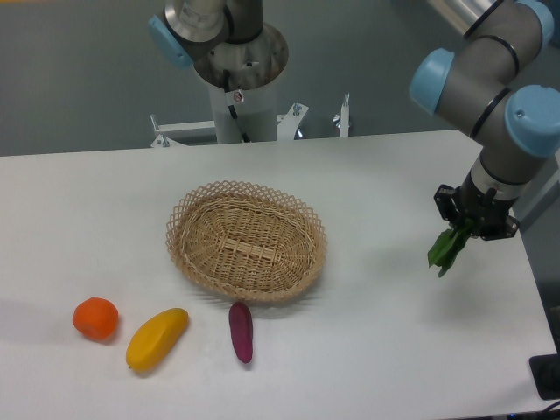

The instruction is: Place the green vegetable on the table

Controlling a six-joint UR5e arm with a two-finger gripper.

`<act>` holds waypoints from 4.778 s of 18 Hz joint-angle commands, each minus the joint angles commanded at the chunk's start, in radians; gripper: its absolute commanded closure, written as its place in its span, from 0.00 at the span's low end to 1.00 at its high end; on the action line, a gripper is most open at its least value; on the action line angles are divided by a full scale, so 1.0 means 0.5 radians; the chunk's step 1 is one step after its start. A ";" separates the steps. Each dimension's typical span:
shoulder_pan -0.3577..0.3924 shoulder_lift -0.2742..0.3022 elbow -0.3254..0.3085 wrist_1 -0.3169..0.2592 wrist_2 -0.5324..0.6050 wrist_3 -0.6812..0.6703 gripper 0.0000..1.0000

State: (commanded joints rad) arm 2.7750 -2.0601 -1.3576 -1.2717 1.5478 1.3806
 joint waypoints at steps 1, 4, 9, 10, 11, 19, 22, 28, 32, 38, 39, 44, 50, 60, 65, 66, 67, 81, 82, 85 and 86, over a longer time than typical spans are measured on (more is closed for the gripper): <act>0.000 0.000 0.000 0.000 0.000 0.000 0.84; 0.000 0.000 -0.006 0.006 -0.003 0.006 0.84; -0.028 0.003 -0.012 -0.006 0.040 -0.018 0.82; -0.037 0.006 -0.015 -0.006 0.043 -0.024 0.82; -0.037 0.012 -0.021 -0.009 0.043 -0.037 0.82; -0.199 0.074 -0.215 -0.015 0.040 -0.220 0.83; -0.294 0.043 -0.230 -0.006 0.003 -0.557 0.82; -0.383 -0.049 -0.230 -0.006 -0.052 -1.058 0.72; -0.383 -0.046 -0.236 0.061 -0.052 -1.052 0.16; -0.387 -0.009 -0.325 0.202 -0.028 -1.049 0.00; -0.384 -0.009 -0.322 0.202 -0.028 -1.049 0.00; -0.380 0.000 -0.295 0.209 -0.028 -1.043 0.00; -0.316 0.021 -0.276 0.307 -0.018 -0.939 0.00; -0.074 0.061 -0.200 0.282 0.022 -0.176 0.00; 0.034 0.061 -0.175 0.285 0.025 0.058 0.00; 0.049 0.058 -0.175 0.282 0.025 0.128 0.00; 0.064 0.061 -0.175 0.282 0.025 0.184 0.00; 0.104 0.055 -0.169 0.282 0.022 0.245 0.00; 0.101 0.055 -0.169 0.282 0.025 0.242 0.00; 0.101 0.055 -0.169 0.282 0.025 0.242 0.00; 0.101 0.055 -0.169 0.282 0.022 0.242 0.00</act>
